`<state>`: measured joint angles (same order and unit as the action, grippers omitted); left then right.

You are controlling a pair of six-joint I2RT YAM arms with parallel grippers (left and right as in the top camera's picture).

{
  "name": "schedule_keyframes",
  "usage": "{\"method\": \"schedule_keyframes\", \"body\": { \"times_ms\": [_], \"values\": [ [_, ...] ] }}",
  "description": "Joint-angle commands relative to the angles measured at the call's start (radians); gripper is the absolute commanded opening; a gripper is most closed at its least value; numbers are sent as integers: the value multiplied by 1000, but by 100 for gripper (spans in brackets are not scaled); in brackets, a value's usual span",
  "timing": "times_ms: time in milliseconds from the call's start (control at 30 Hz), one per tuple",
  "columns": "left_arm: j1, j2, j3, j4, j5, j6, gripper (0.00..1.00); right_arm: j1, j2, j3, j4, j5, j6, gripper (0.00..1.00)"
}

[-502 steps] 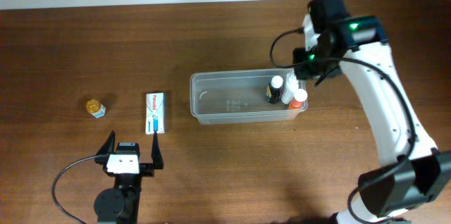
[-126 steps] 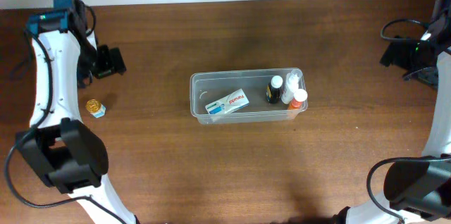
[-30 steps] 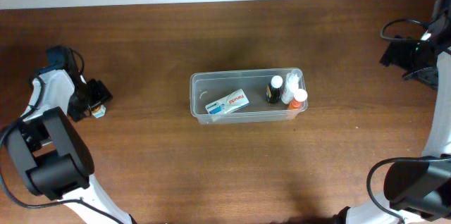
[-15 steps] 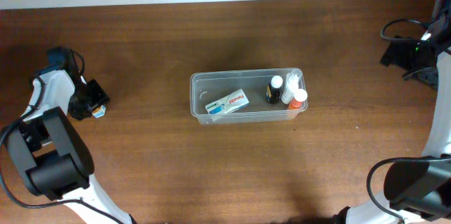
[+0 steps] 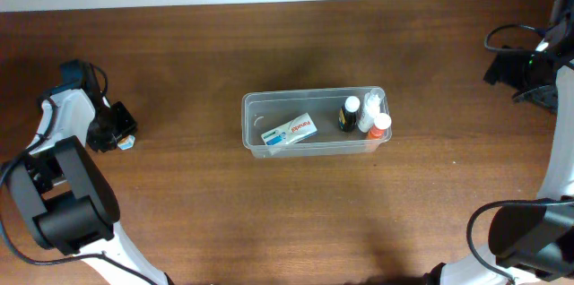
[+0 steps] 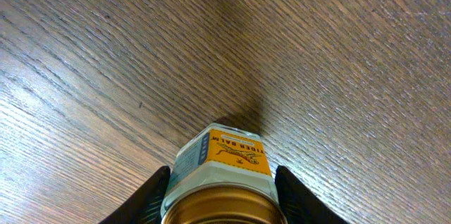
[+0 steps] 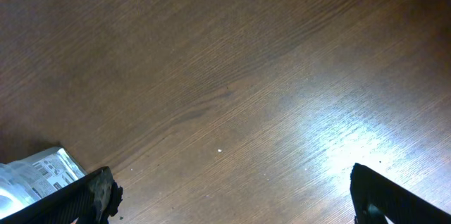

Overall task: Pack container
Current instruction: 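Close the left gripper on the jar's lid, then lift the jar and carry it right toward the container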

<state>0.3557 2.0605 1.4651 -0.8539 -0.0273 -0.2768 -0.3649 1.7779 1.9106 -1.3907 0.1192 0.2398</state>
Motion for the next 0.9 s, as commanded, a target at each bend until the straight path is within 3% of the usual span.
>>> {"method": "schedule_keyframes", "body": {
  "times_ms": [0, 533, 600, 700, 867],
  "values": [
    [2, -5, -8, -3, -6, 5, 38, -2, -2, -6, 0, 9, 13, 98],
    [2, -6, 17, -11, 59, 10, 32, -2, -2, -6, 0, 9, 13, 98],
    [2, -6, 39, -29, 60, 10, 31, -2, -2, -6, 0, 9, 13, 98],
    [2, -6, 92, -78, 66, 21, 23, -2, -2, -6, 0, 9, 13, 98],
    [-14, -12, 212, -178, 66, 26, 22, -2, -2, -6, 0, 9, 13, 99]
  ]
}}
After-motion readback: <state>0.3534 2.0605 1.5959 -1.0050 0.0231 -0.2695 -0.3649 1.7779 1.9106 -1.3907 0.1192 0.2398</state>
